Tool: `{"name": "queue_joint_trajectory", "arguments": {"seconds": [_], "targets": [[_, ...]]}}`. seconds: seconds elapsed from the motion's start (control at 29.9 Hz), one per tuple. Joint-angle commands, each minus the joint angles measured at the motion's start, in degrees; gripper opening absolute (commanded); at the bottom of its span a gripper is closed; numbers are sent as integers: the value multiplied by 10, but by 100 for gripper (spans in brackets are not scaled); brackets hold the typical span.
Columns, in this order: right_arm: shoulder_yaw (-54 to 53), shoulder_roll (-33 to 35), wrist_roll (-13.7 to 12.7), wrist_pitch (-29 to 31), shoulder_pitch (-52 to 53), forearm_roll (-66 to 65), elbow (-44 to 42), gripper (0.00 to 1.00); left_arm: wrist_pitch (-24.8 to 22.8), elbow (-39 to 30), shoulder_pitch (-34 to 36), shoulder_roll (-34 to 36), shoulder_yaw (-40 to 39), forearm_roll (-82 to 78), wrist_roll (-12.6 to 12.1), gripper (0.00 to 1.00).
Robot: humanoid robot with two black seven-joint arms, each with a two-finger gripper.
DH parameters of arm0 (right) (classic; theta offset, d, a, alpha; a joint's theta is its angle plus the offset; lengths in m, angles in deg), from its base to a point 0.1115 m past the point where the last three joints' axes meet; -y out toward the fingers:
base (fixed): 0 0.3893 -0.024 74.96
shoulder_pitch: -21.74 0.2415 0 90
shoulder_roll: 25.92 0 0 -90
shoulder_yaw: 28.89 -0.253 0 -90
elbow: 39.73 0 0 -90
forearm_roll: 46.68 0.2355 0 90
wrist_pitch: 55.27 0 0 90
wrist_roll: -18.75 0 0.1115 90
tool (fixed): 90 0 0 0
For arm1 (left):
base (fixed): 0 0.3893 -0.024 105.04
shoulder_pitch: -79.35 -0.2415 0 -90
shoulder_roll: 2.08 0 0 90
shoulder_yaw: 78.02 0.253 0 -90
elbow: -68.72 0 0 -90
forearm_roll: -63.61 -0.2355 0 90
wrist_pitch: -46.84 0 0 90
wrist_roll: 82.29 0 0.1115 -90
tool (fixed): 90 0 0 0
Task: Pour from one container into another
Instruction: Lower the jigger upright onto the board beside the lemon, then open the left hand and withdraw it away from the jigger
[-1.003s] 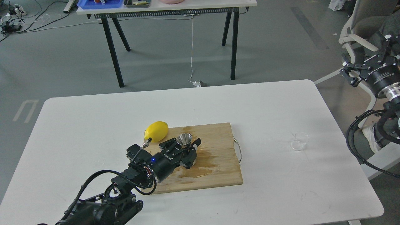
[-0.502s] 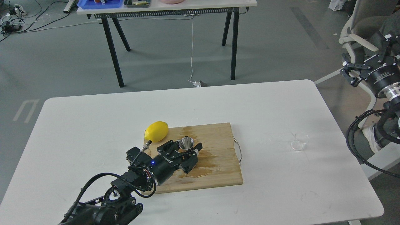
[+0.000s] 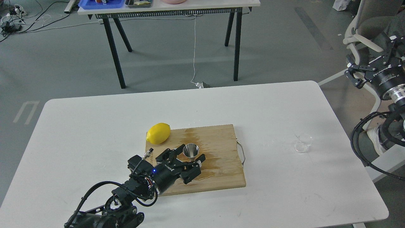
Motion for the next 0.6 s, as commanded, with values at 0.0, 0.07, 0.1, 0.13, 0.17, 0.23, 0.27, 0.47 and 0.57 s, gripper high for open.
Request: {"name": "queue_joint_trajectory", "arguments": {"seconds": [0.0, 0.07, 0.1, 0.13, 0.17, 0.23, 0.27, 0.47, 0.57], "targets": [[0, 0, 0, 0, 0, 0, 0, 99, 0, 0, -11, 0, 0, 0, 0, 99], [1, 0, 0, 0, 0, 0, 0, 99, 0, 0, -17, 0, 0, 0, 0, 99], [1, 0, 0, 0, 0, 0, 0, 99, 0, 0, -18, 0, 0, 0, 0, 99], [1, 0, 0, 0, 0, 0, 0, 99, 0, 0, -19, 0, 0, 0, 0, 99], [1, 0, 0, 0, 0, 0, 0, 99, 0, 0, -21, 0, 0, 0, 0, 99], [1, 0, 0, 0, 0, 1, 0, 99, 0, 0, -27, 0, 0, 0, 0, 99], [1, 0, 0, 0, 0, 0, 0, 99, 0, 0, -29, 0, 0, 0, 0, 99], [1, 0, 0, 0, -2, 0, 0, 99, 0, -2, -32, 0, -1, 0, 0, 99], [2, -1, 0, 0, -4, 0, 0, 99, 0, -20, -39, 0, -5, 0, 0, 99]]}}
